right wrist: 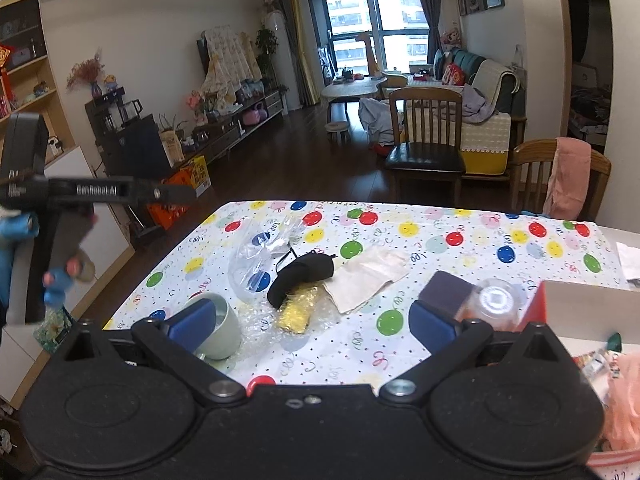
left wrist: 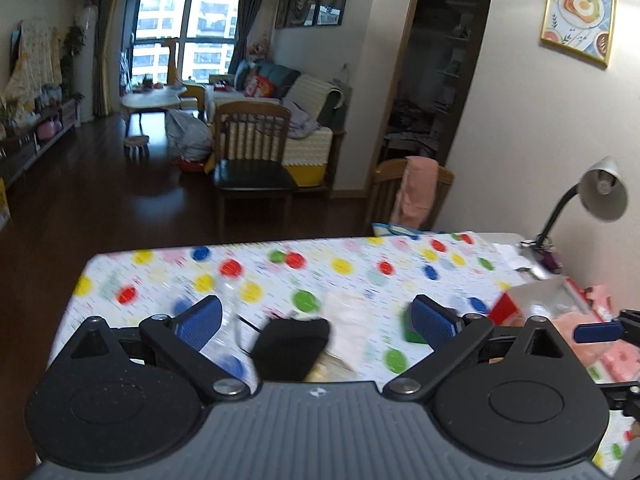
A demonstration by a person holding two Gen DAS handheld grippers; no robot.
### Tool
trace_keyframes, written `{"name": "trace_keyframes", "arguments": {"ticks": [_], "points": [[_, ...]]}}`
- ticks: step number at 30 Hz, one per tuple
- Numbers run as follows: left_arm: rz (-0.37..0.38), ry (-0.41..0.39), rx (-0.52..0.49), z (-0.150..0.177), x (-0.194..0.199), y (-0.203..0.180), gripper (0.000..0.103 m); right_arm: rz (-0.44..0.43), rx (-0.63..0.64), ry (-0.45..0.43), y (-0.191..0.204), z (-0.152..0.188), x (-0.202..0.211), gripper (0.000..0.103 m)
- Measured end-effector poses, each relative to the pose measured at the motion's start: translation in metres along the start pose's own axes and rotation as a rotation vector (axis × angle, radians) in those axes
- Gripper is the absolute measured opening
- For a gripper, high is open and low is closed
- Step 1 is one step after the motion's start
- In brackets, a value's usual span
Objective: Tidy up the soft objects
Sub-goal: 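Open both grippers to drop the items and withdraw toward the table, then grasp the clear plastic bag with the left gripper while the right grasps the black eye mask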
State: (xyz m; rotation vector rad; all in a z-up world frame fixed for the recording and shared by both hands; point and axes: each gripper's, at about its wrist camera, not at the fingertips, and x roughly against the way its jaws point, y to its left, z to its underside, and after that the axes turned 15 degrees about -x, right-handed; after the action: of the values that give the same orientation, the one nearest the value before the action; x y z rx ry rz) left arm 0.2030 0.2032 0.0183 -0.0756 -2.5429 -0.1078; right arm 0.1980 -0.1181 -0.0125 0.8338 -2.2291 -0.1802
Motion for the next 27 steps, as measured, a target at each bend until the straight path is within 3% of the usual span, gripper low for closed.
{"name": "trace_keyframes", "arguments": {"ticks": [7,16,27], "points": [[-0.026,0.052,-0.177,-0.002,-0.048,0.030,0.101,-0.003,0.024,0.030,0.015,-0.009,-0.038,0.103],[-0.004,0.149,-0.153,0.020,-0.135,0.058,0.101,0.012,0.062,0.081,0.021,-0.021,-0.101,0.102],[-0.034,0.234,-0.251,0.039,-0.212,0.057,0.101,0.051,0.128,0.151,0.024,-0.024,-0.190,0.097]]}}
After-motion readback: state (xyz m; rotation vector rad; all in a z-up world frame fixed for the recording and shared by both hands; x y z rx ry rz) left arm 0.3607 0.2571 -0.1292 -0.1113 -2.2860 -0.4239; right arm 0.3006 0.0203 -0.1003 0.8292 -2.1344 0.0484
